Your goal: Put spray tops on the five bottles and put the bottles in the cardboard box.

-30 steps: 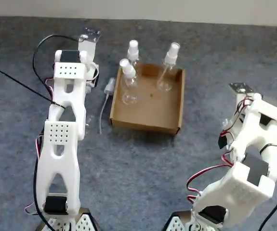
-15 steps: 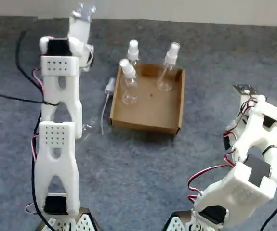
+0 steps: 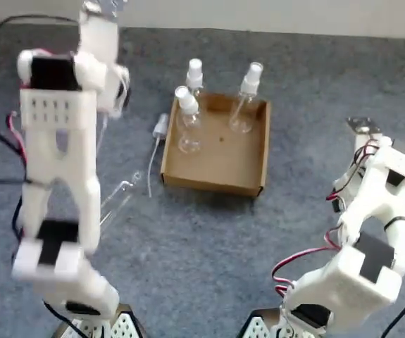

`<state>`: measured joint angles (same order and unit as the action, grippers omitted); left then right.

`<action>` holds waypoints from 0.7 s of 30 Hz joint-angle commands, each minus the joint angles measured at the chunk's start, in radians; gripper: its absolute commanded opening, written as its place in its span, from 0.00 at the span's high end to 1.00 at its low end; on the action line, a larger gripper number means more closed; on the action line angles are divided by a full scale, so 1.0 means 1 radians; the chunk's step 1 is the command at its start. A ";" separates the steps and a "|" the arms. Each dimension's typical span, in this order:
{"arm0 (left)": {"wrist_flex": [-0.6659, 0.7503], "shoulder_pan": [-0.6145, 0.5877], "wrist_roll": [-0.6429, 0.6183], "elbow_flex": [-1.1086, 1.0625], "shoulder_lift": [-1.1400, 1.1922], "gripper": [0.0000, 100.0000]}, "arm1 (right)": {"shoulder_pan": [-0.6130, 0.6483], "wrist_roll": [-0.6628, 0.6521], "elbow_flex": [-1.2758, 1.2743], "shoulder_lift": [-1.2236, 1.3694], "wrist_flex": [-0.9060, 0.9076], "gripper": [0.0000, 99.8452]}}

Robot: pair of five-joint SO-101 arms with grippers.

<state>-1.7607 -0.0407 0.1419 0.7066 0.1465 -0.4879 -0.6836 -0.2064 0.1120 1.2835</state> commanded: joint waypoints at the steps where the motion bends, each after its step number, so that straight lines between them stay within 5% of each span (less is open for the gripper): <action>1: 0.052 0.070 -0.006 -0.478 -0.420 1.00 | -0.002 -0.014 0.050 -0.142 -0.002 0.71; 11: 0.342 0.124 -0.014 -1.158 -0.906 1.00 | 0.018 -0.008 0.058 -0.168 -0.007 0.72; 14: 0.396 0.137 -0.015 -1.259 -0.941 1.00 | 0.048 0.000 0.051 -0.162 -0.015 0.76; 21: 0.420 0.133 -0.014 -1.302 -0.951 1.00 | 0.062 0.078 0.061 -0.004 -0.002 0.66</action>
<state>-1.3633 0.0744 0.1343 -0.5930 -0.7756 -0.4388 -0.6252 -0.2048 0.0660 1.2835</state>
